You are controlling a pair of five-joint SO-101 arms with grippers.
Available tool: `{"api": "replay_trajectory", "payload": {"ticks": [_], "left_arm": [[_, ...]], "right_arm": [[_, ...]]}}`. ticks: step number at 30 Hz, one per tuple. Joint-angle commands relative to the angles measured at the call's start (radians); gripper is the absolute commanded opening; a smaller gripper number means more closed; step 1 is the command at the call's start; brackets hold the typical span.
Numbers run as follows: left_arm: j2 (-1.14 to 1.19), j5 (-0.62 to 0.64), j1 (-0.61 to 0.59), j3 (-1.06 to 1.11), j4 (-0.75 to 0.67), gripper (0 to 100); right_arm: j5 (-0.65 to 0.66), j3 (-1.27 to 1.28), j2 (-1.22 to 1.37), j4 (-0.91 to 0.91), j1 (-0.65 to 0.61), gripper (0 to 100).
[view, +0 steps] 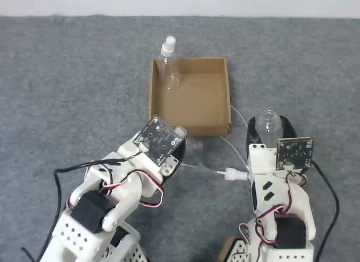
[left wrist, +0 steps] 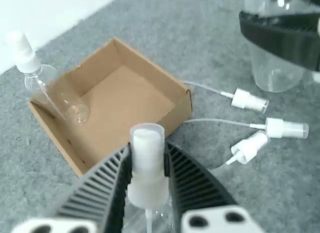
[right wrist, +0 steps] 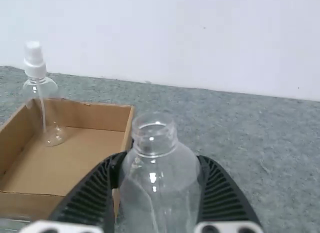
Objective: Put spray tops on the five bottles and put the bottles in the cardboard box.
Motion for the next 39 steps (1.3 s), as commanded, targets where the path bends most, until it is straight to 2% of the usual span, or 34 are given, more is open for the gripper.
{"api": "replay_trajectory", "payload": {"ticks": [1, 8, 21, 26, 39], "left_arm": [[-0.041, 0.012, -0.006, -0.018, -0.035, 1], [-0.137, 0.192, -0.008, -0.016, -0.094, 2], [-0.272, 0.35, -0.011, -0.015, -0.114, 1], [-0.311, 0.361, -0.083, 0.033, -0.18, 1], [-0.56, 0.542, -0.249, 0.219, -0.344, 1]], "right_arm": [[-0.002, -0.011, -0.013, -0.027, -0.038, 5.1], [-0.002, 0.0, -0.013, -0.028, -0.088, 5.1], [-0.009, 0.092, -0.013, -0.16, -0.142, 5.3], [-0.005, 0.094, -0.013, -0.156, -0.191, 5.2], [-0.003, 0.101, -0.013, -0.16, -0.193, 5.5]]}}
